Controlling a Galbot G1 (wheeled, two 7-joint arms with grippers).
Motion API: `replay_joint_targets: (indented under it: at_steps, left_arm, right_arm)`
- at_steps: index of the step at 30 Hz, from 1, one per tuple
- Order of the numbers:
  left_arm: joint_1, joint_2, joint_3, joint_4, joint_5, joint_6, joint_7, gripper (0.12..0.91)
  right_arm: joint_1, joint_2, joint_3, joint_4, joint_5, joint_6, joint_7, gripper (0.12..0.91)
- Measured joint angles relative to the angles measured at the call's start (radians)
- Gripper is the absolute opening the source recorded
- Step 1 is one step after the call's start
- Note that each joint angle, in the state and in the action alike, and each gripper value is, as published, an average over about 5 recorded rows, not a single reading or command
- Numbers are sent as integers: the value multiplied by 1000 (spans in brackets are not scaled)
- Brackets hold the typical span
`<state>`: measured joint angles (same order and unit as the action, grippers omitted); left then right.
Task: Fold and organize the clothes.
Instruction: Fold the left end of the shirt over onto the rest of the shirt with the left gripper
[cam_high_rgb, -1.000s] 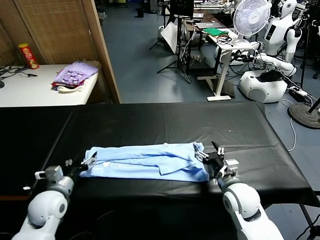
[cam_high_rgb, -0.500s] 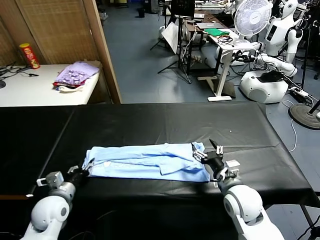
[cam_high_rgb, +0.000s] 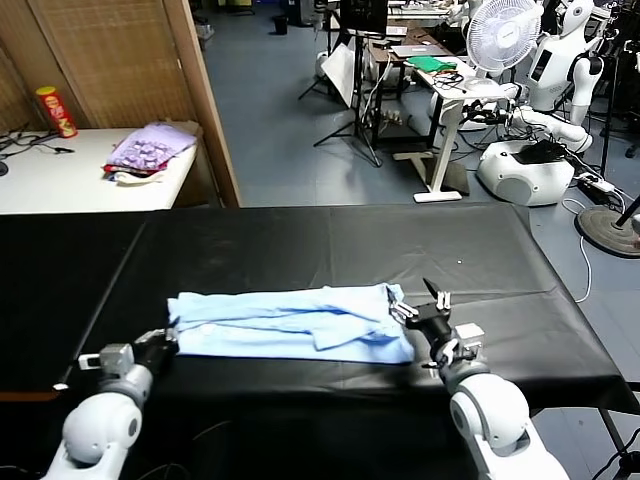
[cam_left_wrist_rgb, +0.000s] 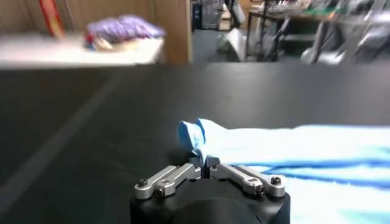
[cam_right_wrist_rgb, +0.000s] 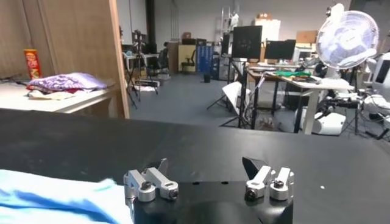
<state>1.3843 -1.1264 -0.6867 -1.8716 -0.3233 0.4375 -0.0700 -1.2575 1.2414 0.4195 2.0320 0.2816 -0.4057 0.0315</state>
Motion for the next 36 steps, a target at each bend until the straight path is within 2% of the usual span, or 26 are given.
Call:
replay_joint_targets:
  at_steps: [4, 7, 9, 11, 13, 16, 19, 23, 26, 29, 36]
  left_arm:
    - [33, 83, -60, 8, 192, -30, 4, 153]
    - [67, 155, -112, 1, 270, -43, 5, 153]
    - [89, 188, -134, -16, 287, -29, 0, 153]
    - [101, 201, -139, -42, 283, 3, -12, 153]
    - [103, 199, -126, -79, 254, 48, -32, 153]
    - [92, 173, -73, -150, 158, 104, -64, 153]
    - [63, 126, 10, -219, 15, 125, -103, 153]
    - [-1, 52, 141, -262, -190, 130, -153, 153]
    - [-57, 6, 228, -266, -281, 127, -162, 153]
    - [-106, -31, 292, -260, -326, 127, -164, 153]
    - [-163, -89, 378, -231, -332, 126, -158, 153]
  right_arm:
    - [-5, 6, 4, 5, 1, -2, 1, 798]
    - [-8, 8, 4, 5, 0, -2, 2, 798]
    - [-11, 9, 7, 7, -2, -4, 3, 798]
    - [-17, 10, 13, 12, -6, -6, 4, 798]
    - [-24, 10, 19, 18, -12, -8, 5, 798]
    - [-37, 9, 31, 27, -21, -9, 5, 798]
    - [-53, 8, 47, 32, -28, -9, 5, 798]
    - [-70, 12, 69, 32, -36, -10, 6, 798]
    - [-76, 17, 79, 31, -44, -12, 8, 798]
    - [-80, 21, 84, 28, -50, -14, 9, 798]
    - [-81, 30, 83, 17, -59, -14, 9, 798]
